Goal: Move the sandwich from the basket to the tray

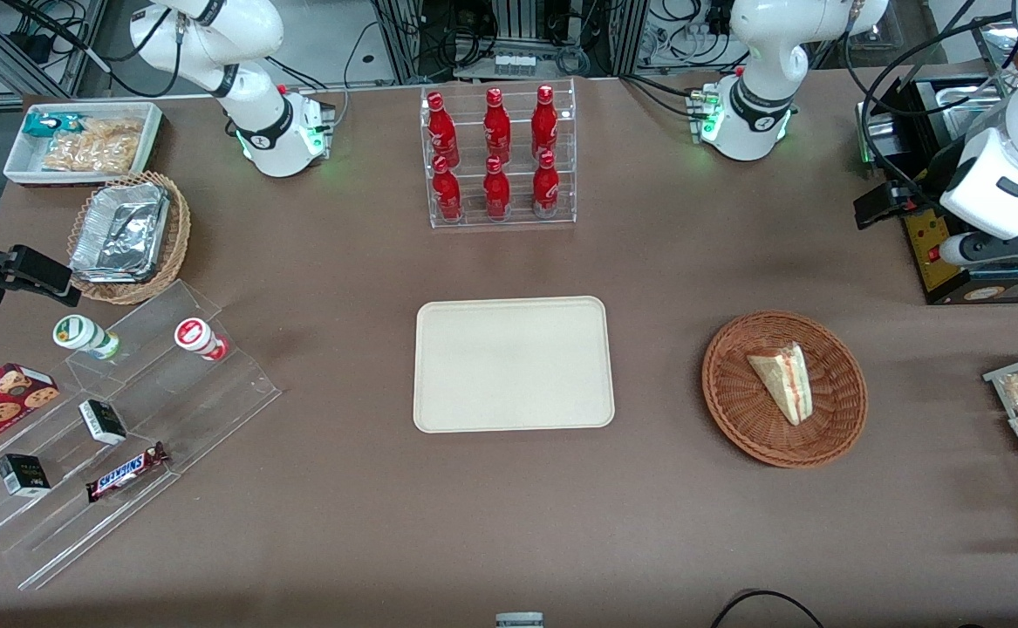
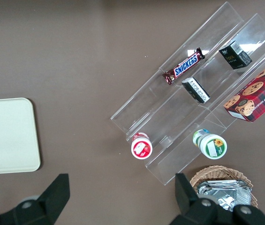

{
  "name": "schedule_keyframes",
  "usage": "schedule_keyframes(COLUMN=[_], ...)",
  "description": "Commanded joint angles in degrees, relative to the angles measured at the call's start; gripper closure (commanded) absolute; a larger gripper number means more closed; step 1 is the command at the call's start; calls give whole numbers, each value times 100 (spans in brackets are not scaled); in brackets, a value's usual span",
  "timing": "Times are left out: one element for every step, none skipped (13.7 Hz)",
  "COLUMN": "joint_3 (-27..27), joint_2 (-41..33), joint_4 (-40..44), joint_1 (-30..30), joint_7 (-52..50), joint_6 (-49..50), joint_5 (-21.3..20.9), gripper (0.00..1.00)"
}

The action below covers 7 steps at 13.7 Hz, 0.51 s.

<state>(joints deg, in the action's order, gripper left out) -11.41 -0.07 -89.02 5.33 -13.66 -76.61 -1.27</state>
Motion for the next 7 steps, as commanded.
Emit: schedule_keyframes(joint_3=[-10,-10,-10,-10,-1,16,16], joint_2=[95,95,130,200,287,393,620], joint_4=[192,201,193,201,193,184,218], joint_1=[12,12,21,29,47,56,47], joint_7=[21,-5,-22,-14,-14,-14,-14], joint_6=[164,156,156,156,147,95,94], joint_5=[-23,-14,-14,-14,-22,-49,-92], gripper=[0,0,0,0,0,0,0])
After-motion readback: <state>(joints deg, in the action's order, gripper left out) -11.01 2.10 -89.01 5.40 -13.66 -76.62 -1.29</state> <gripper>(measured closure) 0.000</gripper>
